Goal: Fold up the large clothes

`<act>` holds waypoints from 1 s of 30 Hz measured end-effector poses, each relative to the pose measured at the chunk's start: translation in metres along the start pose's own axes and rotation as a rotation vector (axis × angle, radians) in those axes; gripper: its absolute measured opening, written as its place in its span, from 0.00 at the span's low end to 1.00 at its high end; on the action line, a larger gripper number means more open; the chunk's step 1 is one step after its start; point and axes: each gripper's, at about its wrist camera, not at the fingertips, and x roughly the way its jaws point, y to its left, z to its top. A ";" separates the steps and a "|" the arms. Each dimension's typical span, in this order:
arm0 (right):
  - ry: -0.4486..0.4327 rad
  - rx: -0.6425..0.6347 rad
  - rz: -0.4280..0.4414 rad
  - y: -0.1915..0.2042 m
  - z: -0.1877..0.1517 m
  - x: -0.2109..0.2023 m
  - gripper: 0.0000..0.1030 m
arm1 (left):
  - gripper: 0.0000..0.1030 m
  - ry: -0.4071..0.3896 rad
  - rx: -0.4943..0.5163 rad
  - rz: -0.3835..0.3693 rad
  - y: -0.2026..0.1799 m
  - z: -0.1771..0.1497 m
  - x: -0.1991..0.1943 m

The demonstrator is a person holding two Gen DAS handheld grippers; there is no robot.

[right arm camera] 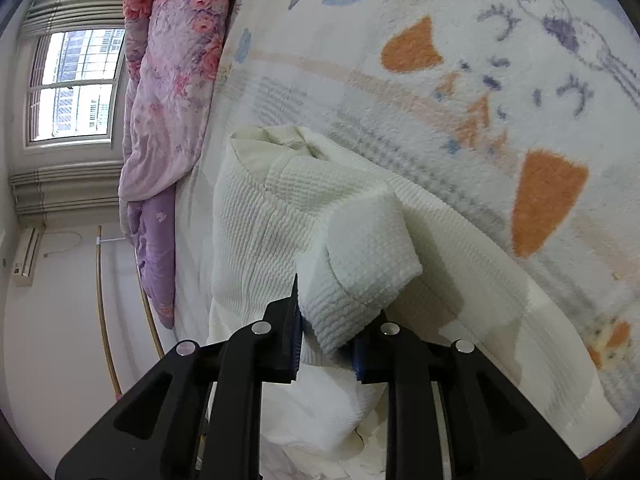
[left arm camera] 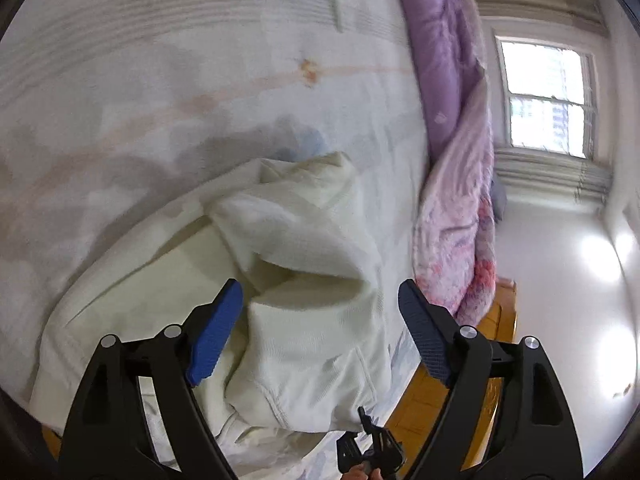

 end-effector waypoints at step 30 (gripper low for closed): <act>-0.015 -0.210 -0.130 0.021 -0.021 -0.090 0.05 | 0.14 0.114 0.326 0.329 0.001 -0.029 -0.042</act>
